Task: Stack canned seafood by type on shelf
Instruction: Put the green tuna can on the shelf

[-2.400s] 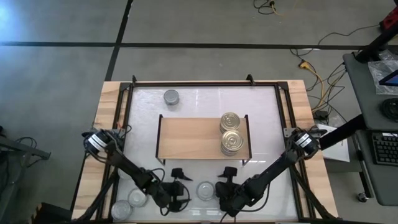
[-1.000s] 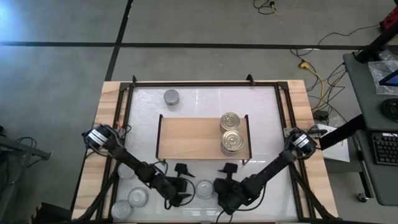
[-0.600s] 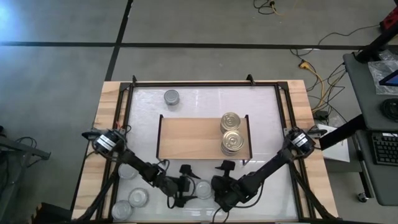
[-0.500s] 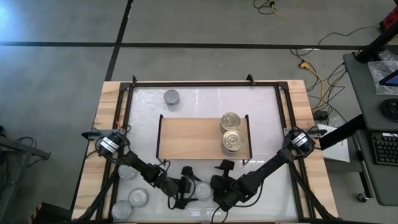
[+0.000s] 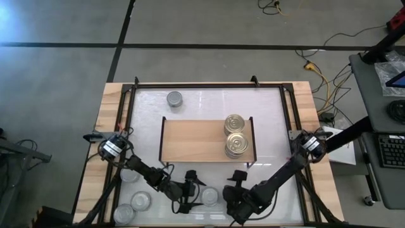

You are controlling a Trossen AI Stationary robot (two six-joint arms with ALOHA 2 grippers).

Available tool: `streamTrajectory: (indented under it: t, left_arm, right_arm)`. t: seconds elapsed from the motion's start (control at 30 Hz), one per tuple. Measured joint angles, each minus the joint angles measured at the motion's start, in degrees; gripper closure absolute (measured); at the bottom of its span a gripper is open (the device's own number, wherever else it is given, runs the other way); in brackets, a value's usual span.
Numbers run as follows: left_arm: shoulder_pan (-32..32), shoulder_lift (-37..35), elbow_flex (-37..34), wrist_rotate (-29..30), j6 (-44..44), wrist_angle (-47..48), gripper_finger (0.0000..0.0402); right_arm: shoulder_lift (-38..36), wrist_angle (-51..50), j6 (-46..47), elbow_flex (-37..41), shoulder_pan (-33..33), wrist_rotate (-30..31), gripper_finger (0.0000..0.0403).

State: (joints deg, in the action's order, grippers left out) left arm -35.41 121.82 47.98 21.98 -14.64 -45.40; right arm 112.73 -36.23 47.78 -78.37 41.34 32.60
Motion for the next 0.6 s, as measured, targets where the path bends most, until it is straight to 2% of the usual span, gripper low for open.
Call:
streamTrajectory:
  t: [0.23,0.6]
  left_arm:
    - [-0.71,-0.11,2.04,1.02,-0.88,3.7,0.001]
    - [-0.78,-0.07,2.59,0.81,-0.51,3.77,0.001]
  right_arm:
    - [0.0,4.97,-2.72,0.02,0.29,-0.08,0.0023]
    - [1.09,11.44,-9.54,0.96,-1.24,0.38,0.0023]
